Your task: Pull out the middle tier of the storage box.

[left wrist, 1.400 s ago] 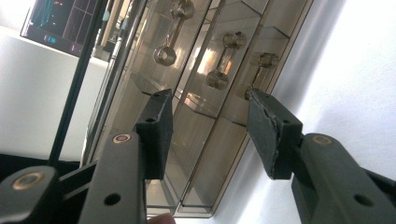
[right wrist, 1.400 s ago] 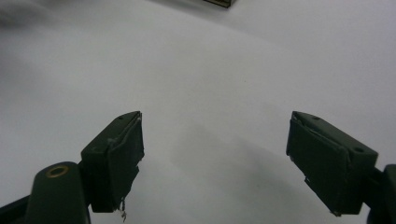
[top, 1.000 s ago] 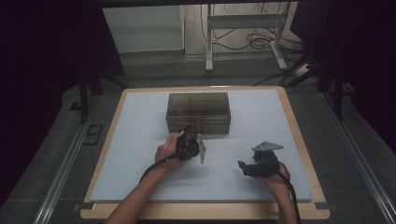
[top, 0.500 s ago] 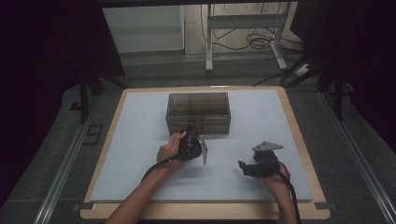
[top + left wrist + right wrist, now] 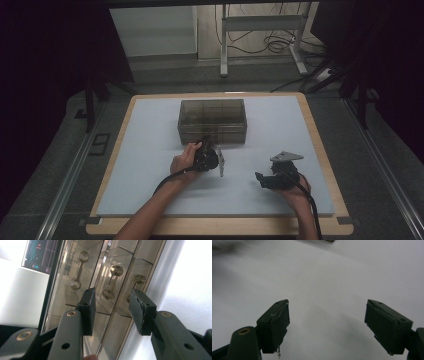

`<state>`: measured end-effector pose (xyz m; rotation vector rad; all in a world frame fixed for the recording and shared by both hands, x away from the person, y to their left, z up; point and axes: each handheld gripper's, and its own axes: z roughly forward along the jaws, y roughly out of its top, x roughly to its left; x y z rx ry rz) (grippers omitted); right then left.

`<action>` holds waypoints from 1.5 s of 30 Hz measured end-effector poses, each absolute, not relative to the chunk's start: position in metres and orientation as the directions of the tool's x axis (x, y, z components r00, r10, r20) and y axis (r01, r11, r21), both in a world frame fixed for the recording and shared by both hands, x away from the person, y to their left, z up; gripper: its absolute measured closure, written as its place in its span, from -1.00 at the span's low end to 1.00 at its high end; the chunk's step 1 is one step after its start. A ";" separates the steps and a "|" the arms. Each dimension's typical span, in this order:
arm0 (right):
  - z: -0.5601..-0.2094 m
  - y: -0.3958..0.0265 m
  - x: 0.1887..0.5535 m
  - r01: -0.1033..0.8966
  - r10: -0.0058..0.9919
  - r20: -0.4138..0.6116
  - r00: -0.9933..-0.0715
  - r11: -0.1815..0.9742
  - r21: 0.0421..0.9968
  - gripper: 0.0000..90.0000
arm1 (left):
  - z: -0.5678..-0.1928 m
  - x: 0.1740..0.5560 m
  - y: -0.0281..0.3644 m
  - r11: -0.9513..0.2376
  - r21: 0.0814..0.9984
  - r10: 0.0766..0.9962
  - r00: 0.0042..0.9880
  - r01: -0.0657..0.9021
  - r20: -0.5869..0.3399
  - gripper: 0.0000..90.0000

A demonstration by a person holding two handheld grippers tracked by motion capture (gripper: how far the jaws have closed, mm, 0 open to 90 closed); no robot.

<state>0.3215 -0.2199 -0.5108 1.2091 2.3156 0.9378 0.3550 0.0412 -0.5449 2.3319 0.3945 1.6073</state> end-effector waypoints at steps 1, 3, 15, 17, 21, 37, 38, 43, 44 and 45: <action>-0.511 -0.220 0.322 0.582 0.824 -0.014 -0.567 0.412 0.701 -0.57 | -0.545 0.355 0.041 -0.924 0.377 0.376 0.342 0.067 0.861 0.31; -0.511 -0.220 0.322 0.583 0.824 -0.014 -0.566 0.412 0.700 -0.57 | -0.545 0.356 0.041 -0.927 0.369 0.371 0.338 0.072 0.865 0.34; -0.510 -0.221 0.322 0.585 0.829 -0.014 -0.560 0.407 0.702 -0.57 | -0.546 0.360 0.035 -0.934 0.350 0.356 0.312 0.079 0.881 0.43; -0.510 -0.221 0.322 0.584 0.828 -0.016 -0.560 0.408 0.702 -0.57 | -0.547 0.360 0.034 -0.934 0.347 0.354 0.308 0.081 0.883 0.47; -0.510 -0.221 0.322 0.584 0.829 -0.016 -0.560 0.408 0.702 -0.57 | -0.548 0.360 0.033 -0.940 0.330 0.341 0.296 0.087 0.892 0.51; -0.508 -0.221 0.320 0.581 0.831 -0.026 -0.556 0.410 0.703 -0.57 | -0.548 0.364 0.031 -0.935 0.335 0.354 0.290 0.114 0.889 0.73; -0.508 -0.221 0.320 0.582 0.831 -0.027 -0.555 0.411 0.702 -0.57 | -0.548 0.364 0.031 -0.934 0.337 0.356 0.291 0.114 0.888 0.76; -0.508 -0.221 0.320 0.581 0.831 -0.027 -0.555 0.411 0.702 -0.57 | -0.547 0.365 0.030 -0.934 0.337 0.357 0.294 0.116 0.887 0.77; -0.508 -0.221 0.320 0.581 0.831 -0.027 -0.555 0.411 0.702 -0.57 | -0.547 0.365 0.030 -0.934 0.337 0.356 0.294 0.116 0.887 0.77; -0.508 -0.221 0.320 0.582 0.832 -0.027 -0.554 0.411 0.702 -0.57 | -0.547 0.365 0.030 -0.934 0.337 0.357 0.295 0.116 0.886 0.78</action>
